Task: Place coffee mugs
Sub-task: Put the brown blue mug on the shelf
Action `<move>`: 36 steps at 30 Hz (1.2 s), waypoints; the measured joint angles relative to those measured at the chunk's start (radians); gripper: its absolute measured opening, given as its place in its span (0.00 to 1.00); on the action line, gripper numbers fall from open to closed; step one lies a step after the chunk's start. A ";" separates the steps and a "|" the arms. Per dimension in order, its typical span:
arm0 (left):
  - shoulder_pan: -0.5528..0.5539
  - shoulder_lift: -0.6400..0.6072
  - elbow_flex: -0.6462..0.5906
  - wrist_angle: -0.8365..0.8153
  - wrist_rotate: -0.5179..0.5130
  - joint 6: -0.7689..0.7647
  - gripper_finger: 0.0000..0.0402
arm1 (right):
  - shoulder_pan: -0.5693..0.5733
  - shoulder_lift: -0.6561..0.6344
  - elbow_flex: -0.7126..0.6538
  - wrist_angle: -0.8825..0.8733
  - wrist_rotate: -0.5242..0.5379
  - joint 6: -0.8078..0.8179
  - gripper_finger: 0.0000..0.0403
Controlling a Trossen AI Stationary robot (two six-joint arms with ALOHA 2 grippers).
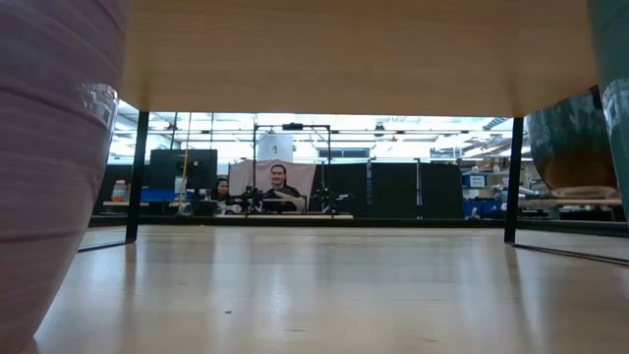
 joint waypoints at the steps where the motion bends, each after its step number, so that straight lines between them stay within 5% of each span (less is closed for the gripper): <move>1: 0.000 0.000 0.000 0.000 0.000 0.000 0.44 | 0.000 0.000 0.019 -0.009 0.000 0.001 0.10; 10: 0.000 0.000 0.000 0.000 0.000 0.000 0.44 | 0.000 0.008 0.235 -0.118 -0.016 0.116 0.10; 20: 0.000 0.000 0.000 0.000 0.000 0.000 0.44 | 0.012 0.081 0.420 -0.146 -0.155 0.257 0.10; 36: 0.000 0.000 0.000 0.000 0.000 0.030 0.44 | 0.227 0.236 0.573 -0.149 -0.257 0.512 0.10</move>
